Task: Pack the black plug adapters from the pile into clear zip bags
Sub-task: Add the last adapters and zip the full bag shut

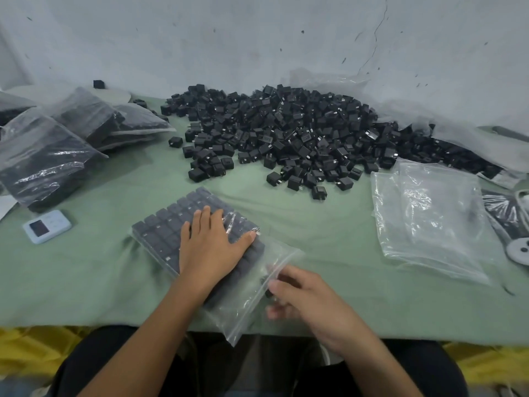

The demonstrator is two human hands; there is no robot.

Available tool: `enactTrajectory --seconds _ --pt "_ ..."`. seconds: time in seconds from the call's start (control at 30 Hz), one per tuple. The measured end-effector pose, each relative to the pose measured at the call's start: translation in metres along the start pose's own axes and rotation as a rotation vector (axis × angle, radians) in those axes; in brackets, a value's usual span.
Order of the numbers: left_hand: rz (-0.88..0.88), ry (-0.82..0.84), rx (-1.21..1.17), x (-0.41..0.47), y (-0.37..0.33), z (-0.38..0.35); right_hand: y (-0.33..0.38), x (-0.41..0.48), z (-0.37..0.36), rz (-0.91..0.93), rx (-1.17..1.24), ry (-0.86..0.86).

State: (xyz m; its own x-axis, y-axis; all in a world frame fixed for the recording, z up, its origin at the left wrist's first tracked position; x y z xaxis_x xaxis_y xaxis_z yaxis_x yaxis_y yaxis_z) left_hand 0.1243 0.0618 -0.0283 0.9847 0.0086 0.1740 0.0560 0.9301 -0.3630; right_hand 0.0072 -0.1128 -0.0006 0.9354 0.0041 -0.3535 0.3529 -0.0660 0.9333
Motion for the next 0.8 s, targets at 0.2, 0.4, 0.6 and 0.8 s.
enactTrajectory --seconds 0.2,0.4,0.6,0.8 --pt "-0.006 -0.003 0.026 0.001 0.001 -0.002 -0.002 0.034 -0.03 -0.043 0.567 -0.212" --pt "-0.007 -0.005 0.031 0.003 0.001 -0.003 -0.016 0.041 -0.039 0.144 0.286 -0.455" --pt "-0.01 0.005 0.04 0.002 0.001 -0.003 -0.019 0.047 -0.05 0.401 -0.268 -0.798" --pt "-0.012 0.01 0.051 0.002 0.001 -0.004 -0.032 0.046 -0.054 0.421 -0.409 -0.85"
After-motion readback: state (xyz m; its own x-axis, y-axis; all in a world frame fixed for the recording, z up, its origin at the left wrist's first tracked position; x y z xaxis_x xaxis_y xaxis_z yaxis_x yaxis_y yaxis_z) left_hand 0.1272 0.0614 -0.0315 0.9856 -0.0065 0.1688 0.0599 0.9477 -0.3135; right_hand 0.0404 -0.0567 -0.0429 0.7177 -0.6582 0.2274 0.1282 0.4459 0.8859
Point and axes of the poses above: each hand's wrist, its own x-axis towards the middle knuckle, its own z-axis out of the back of the hand, y = z × x, the point moved 1 cm from there along x, towards the middle knuckle, and after that the axes turned 6 degrees about -y, right-handed, at the moved point
